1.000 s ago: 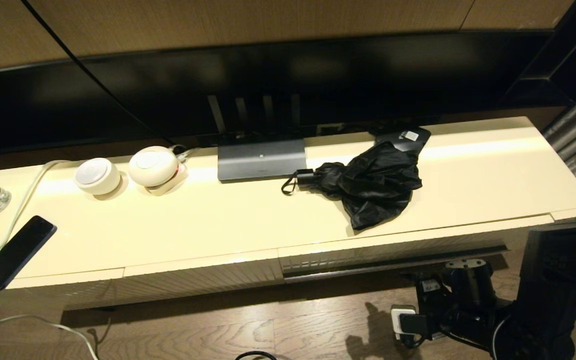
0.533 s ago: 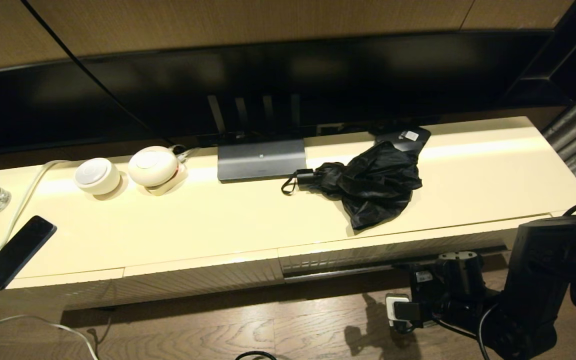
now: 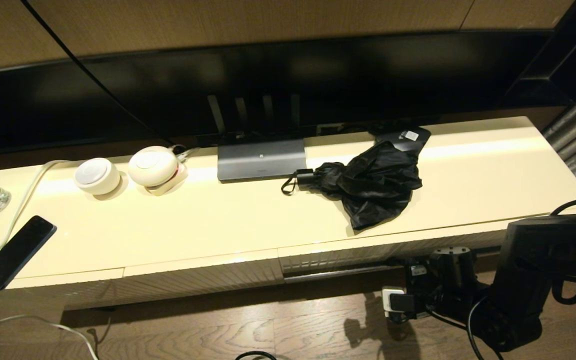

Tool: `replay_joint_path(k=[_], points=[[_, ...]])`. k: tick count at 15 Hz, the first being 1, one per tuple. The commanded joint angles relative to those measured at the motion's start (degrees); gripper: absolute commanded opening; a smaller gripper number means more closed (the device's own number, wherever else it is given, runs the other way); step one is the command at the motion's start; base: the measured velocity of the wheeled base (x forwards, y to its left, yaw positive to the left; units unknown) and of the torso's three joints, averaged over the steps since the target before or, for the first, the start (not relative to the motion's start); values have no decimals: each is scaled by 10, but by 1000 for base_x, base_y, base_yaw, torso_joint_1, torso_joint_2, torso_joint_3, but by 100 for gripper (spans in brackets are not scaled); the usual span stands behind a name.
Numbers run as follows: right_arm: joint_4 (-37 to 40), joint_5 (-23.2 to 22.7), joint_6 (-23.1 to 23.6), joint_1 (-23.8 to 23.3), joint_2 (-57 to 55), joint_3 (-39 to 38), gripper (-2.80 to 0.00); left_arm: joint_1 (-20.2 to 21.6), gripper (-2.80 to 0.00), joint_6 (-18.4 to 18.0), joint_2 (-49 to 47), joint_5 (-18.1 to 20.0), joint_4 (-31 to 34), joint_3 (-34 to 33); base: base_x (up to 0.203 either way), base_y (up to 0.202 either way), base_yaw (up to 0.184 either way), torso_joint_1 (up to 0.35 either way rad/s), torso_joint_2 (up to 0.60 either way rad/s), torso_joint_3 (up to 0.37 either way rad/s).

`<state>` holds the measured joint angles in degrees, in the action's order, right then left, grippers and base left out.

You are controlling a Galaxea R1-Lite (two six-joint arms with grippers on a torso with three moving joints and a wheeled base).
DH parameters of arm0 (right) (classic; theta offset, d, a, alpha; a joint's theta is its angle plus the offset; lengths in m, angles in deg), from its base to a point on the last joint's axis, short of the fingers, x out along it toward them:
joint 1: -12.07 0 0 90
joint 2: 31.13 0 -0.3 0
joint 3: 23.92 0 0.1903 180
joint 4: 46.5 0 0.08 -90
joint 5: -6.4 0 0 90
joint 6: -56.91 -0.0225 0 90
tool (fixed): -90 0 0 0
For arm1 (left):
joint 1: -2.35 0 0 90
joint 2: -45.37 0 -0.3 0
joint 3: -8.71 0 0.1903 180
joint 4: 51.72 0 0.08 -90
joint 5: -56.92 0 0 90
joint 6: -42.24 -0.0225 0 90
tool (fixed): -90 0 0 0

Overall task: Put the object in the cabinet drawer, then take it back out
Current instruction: Open the drawer

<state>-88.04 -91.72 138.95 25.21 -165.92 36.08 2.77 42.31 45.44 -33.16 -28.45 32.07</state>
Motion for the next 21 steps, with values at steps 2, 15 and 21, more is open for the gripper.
replay_joint_path(k=[2, 15, 21], points=[[-5, -4, 5, -4, -9, 12, 0, 0, -280, 0, -1, 0, 1, -2, 0, 0, 0, 0, 0, 0], [-5, -4, 6, -1, -9, -54, 0, 0, -280, 0, -1, 0, 1, -2, 0, 0, 0, 0, 0, 0], [-6, -3, -11, 9, -9, -103, 0, 0, -280, 0, -1, 0, 0, -2, 0, 0, 0, 0, 0, 0]])
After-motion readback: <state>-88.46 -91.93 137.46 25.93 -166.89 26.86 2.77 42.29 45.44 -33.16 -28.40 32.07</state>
